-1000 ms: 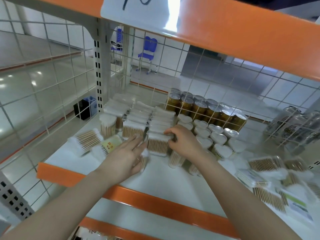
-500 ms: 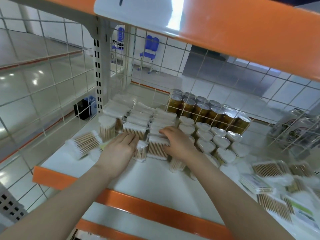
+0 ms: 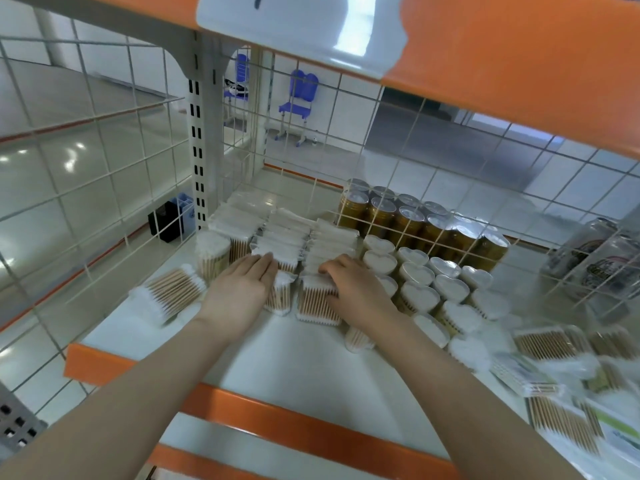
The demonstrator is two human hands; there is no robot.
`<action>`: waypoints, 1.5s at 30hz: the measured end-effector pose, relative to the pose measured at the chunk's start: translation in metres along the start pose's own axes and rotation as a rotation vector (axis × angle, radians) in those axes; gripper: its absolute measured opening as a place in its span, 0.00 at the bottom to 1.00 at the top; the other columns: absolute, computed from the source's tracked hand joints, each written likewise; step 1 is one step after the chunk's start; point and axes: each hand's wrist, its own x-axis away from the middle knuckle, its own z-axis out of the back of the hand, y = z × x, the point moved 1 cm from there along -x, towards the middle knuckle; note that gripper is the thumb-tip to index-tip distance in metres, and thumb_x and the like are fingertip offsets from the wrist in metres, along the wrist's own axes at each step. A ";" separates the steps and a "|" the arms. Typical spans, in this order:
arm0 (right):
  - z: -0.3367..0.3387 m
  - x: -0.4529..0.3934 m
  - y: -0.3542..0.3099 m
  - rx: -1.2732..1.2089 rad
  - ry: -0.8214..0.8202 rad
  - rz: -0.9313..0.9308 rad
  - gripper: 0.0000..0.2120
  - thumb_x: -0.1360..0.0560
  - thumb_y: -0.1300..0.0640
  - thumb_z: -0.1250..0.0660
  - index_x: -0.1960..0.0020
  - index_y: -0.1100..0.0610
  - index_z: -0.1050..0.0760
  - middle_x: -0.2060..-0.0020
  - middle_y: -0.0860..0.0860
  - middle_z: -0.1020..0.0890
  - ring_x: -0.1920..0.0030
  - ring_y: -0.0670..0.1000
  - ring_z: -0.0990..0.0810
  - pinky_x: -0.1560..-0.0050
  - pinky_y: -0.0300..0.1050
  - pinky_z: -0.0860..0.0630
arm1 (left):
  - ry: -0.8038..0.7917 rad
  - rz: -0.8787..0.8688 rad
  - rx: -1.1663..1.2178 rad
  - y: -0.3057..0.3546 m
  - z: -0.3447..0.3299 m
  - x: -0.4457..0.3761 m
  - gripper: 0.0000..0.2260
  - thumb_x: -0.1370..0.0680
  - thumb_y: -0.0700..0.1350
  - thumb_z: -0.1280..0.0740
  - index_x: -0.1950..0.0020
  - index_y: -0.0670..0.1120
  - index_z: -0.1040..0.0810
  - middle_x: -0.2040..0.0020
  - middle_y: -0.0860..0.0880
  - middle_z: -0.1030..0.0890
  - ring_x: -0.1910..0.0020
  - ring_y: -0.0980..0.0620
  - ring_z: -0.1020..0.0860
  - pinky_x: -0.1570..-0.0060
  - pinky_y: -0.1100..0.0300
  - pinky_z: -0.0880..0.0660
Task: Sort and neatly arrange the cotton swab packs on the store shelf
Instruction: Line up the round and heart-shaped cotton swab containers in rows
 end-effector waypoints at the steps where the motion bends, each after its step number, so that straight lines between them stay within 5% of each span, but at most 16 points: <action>1: -0.001 0.000 0.000 0.003 0.001 0.000 0.20 0.25 0.59 0.36 0.34 0.53 0.33 0.37 0.51 0.31 0.38 0.52 0.33 0.43 0.45 0.31 | 0.002 0.000 0.003 0.000 -0.002 -0.001 0.31 0.55 0.31 0.19 0.51 0.35 0.17 0.52 0.38 0.17 0.56 0.41 0.17 0.59 0.47 0.21; 27: 0.010 0.019 -0.011 -0.030 0.117 -0.037 0.20 0.24 0.58 0.38 0.32 0.52 0.34 0.35 0.50 0.32 0.37 0.51 0.32 0.43 0.44 0.30 | 0.025 0.007 0.033 0.008 0.014 0.003 0.32 0.51 0.33 0.22 0.47 0.38 0.19 0.50 0.37 0.18 0.53 0.38 0.19 0.57 0.44 0.22; 45: -0.009 0.041 -0.048 -0.149 0.195 0.066 0.19 0.25 0.62 0.40 0.35 0.55 0.28 0.39 0.52 0.26 0.40 0.53 0.30 0.42 0.44 0.33 | -0.144 0.305 0.083 -0.016 0.067 0.067 0.14 0.38 0.39 0.27 0.54 0.40 0.19 0.62 0.41 0.19 0.63 0.39 0.20 0.65 0.51 0.23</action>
